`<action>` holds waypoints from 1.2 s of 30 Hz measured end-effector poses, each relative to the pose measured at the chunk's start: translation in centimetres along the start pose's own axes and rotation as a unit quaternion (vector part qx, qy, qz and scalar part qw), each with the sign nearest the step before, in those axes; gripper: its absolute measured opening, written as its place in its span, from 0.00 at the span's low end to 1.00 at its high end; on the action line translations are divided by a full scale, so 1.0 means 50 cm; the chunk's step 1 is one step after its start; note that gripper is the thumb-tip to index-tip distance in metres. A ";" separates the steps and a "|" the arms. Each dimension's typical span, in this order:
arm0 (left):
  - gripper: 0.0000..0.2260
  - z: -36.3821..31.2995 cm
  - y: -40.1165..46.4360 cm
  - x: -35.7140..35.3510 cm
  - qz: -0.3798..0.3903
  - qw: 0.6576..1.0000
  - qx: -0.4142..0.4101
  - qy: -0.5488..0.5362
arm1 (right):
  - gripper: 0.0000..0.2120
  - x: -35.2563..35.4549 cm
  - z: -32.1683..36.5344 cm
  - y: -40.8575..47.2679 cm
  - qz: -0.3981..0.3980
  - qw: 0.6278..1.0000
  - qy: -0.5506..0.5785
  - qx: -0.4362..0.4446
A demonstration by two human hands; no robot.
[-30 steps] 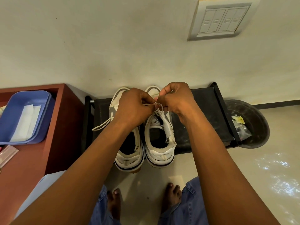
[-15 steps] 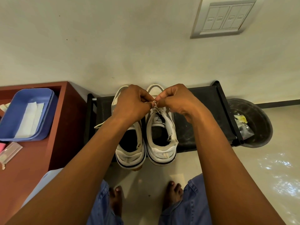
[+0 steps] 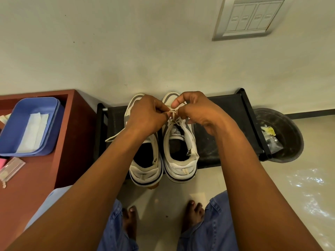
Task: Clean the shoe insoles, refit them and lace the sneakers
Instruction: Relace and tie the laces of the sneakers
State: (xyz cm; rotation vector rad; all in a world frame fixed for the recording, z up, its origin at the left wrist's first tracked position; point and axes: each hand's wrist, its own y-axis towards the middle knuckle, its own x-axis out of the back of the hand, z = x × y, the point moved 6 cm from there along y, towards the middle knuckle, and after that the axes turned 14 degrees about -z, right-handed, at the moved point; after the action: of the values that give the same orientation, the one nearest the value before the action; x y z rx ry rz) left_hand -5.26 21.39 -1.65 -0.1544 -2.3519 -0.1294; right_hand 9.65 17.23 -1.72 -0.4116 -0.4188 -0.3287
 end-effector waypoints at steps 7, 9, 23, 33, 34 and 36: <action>0.07 0.009 0.002 -0.014 0.021 0.999 0.015 -0.019 | 0.18 -0.006 0.006 -0.001 -0.001 1.000 -0.005 0.010; 0.08 0.009 0.002 -0.017 0.024 0.999 0.015 -0.027 | 0.17 -0.005 0.004 0.004 -0.012 0.999 -0.021 0.024; 0.06 0.015 0.004 -0.017 0.013 0.999 0.020 -0.024 | 0.06 -0.002 0.011 0.015 -0.074 0.989 -0.045 0.123; 0.06 0.010 0.001 -0.020 0.012 1.000 0.001 -0.008 | 0.06 0.008 0.019 0.012 -0.112 0.990 0.018 0.084; 0.07 0.008 0.000 -0.021 0.010 1.000 -0.004 0.000 | 0.08 0.012 0.020 0.010 -0.118 0.990 0.043 0.068; 0.07 0.007 -0.002 -0.023 0.005 1.000 -0.012 0.019 | 0.08 0.021 0.026 0.003 -0.124 0.987 0.094 0.039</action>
State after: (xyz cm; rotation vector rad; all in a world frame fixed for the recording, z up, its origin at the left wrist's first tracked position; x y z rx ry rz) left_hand -4.72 21.28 -2.71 -0.1733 -2.3117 -0.1541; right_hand 10.20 17.67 -0.20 -0.2497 -0.2974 -0.5872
